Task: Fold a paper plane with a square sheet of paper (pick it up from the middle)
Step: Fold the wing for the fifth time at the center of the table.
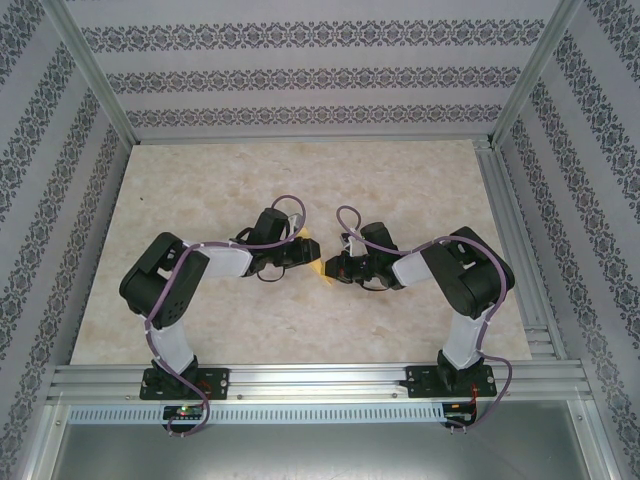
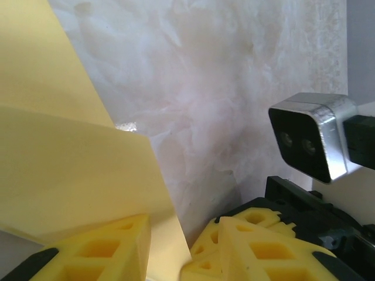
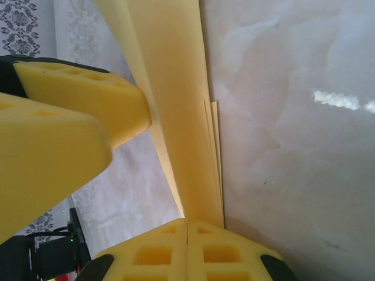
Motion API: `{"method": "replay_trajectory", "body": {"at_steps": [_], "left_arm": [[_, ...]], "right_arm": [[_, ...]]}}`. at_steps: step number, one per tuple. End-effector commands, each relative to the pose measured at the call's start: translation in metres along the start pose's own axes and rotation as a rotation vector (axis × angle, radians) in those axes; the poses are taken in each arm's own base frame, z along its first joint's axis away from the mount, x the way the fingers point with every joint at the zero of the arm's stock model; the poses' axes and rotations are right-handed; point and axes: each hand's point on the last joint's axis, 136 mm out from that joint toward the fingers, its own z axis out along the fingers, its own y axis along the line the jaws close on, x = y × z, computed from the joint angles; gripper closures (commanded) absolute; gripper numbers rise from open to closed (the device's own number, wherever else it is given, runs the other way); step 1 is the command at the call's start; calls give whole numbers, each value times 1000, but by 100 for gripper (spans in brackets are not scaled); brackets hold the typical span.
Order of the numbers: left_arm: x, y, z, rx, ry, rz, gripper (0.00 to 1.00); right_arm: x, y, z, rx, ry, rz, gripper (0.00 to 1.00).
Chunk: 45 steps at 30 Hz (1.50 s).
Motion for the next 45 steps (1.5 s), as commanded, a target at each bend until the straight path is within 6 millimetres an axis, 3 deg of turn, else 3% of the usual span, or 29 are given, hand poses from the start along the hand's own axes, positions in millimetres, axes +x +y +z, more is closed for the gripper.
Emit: {"method": "replay_trajectory", "body": {"at_steps": [1,14,26,35,45], "left_arm": [[-1,1,6,-19,4,7,63],[1,14,11,-68,15,-6,64],[6,27,16,-123,46,-40,66],[8,29,16,-131,50,-46,66],[9,30,13,-134,45,-50,67]], "right_arm": [[13,-30,3,91,38,39,93],[12,-30,1,105,39,38,93],[-3,3,-9,65,41,-37,83],[9,3,-16,71,66,-42,86],[23,0,-7,65,126,-42,93]]}}
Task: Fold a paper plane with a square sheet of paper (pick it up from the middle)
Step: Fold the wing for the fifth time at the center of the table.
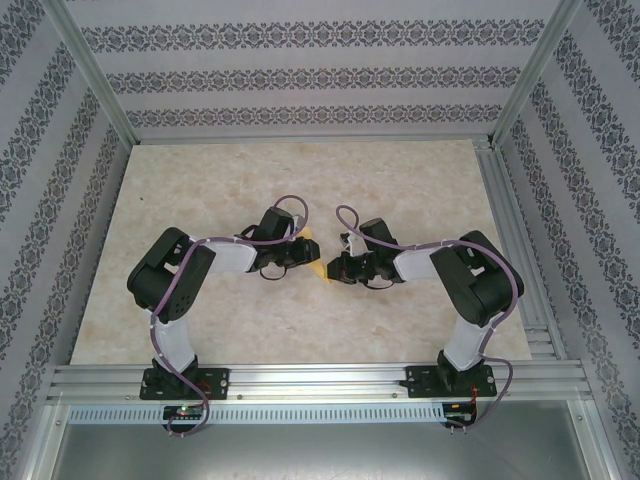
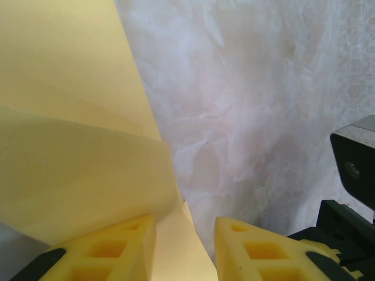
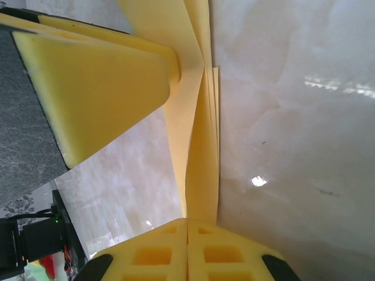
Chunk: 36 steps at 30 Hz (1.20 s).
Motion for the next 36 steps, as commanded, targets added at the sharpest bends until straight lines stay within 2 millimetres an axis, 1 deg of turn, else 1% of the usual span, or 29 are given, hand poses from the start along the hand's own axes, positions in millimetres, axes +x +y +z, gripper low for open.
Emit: {"method": "replay_trajectory", "body": {"at_steps": [1,3,7,12,14,18,22,24,26,27,29,30,32,34,36], "left_arm": [[9,15,4,-62,19,-16,67],[9,15,4,-62,17,-19,67],[9,15,3,-61,13,-19,67],[10,15,2,-63,16,-20,67],[10,15,2,-63,16,-21,67],[9,15,3,-64,16,-22,67],[9,15,2,-63,16,-20,67],[9,15,3,-64,15,-20,67],[9,15,3,-63,15,-21,67],[9,14,3,-63,17,-21,67],[9,14,3,-63,18,-21,67],[9,14,3,-63,18,-20,67],[9,14,2,-61,18,-20,68],[9,15,3,-65,20,-22,68],[9,15,3,-64,20,-22,70]], "right_arm": [[17,-3,7,3,62,-16,93],[23,-8,9,23,82,-19,93],[30,-14,12,56,107,-22,88],[23,-1,4,40,81,-40,86],[24,-1,2,52,82,-45,86],[32,-11,3,99,101,-34,86],[41,-19,2,140,116,-26,89],[41,-21,2,149,119,-23,91],[38,-17,0,151,108,-33,90],[35,-13,-2,147,98,-42,89],[24,4,-10,131,64,-85,81],[19,10,-15,130,38,-98,80],[8,22,-25,135,-12,-128,78],[0,28,-31,155,-50,-146,78],[-5,31,-32,163,-73,-151,78]]}}
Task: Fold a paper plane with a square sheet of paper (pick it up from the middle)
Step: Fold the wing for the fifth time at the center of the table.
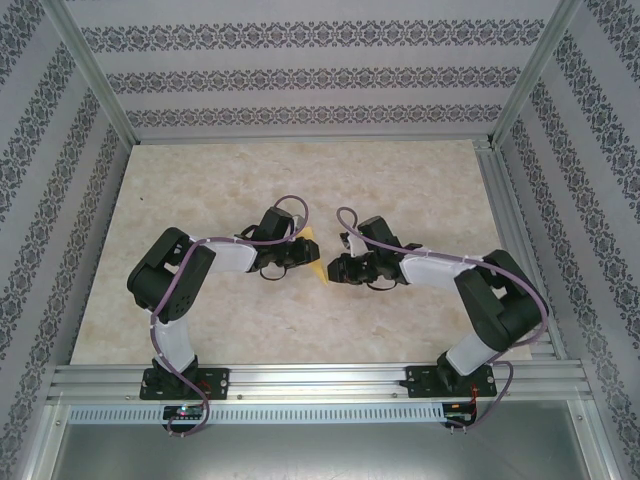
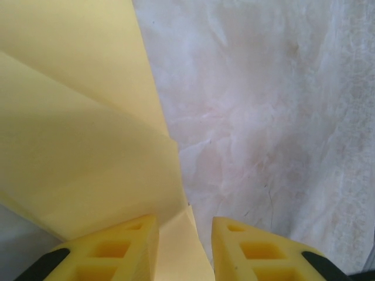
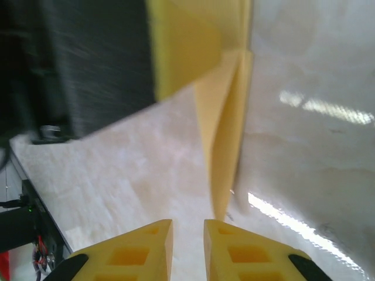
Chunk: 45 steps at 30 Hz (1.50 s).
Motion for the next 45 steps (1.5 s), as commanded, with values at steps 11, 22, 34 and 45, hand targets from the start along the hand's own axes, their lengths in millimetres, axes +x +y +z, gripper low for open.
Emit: {"method": "replay_trajectory", "body": {"at_steps": [11,22,34,45], "left_arm": [[10,14,4,-59,26,-26,77],[9,13,4,-56,25,-24,78],[8,13,4,-59,22,-24,78],[8,15,5,-68,24,-25,78]], "right_arm": [[-16,14,30,-11,36,-8,88],[3,-13,45,49,108,42,89],[31,-29,48,64,179,84,89],[50,-40,23,168,181,110,91]]}}
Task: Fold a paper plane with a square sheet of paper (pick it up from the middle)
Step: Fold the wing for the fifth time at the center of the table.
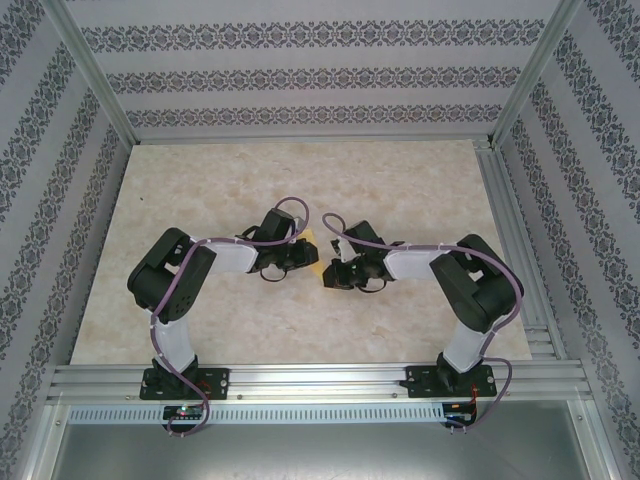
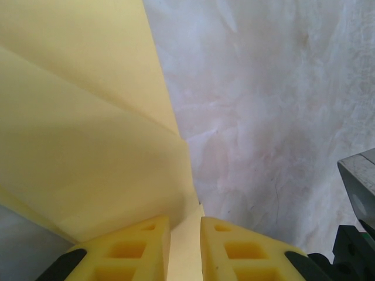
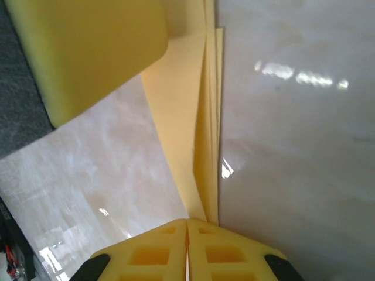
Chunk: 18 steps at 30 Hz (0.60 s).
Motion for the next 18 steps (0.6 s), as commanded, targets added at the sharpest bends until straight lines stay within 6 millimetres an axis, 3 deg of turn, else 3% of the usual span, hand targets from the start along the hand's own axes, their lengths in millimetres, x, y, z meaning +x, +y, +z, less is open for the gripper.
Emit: {"method": "replay_trajectory", "body": {"at_steps": [1,7,13,18], "left_arm": [[2,13,4,-53,5,-16,78],[2,13,4,-55,8,-16,77],[1,12,4,-50,9,-17,77],[0,10,3,-44,8,-16,77]], "right_arm": [[24,-12,-13,72,44,49,91],[-20,34,-42,-26,-118,-43,85],[-35,39,-24,-60,-76,-26,87],[-32,23,-7,-35,-42,13,90]]}}
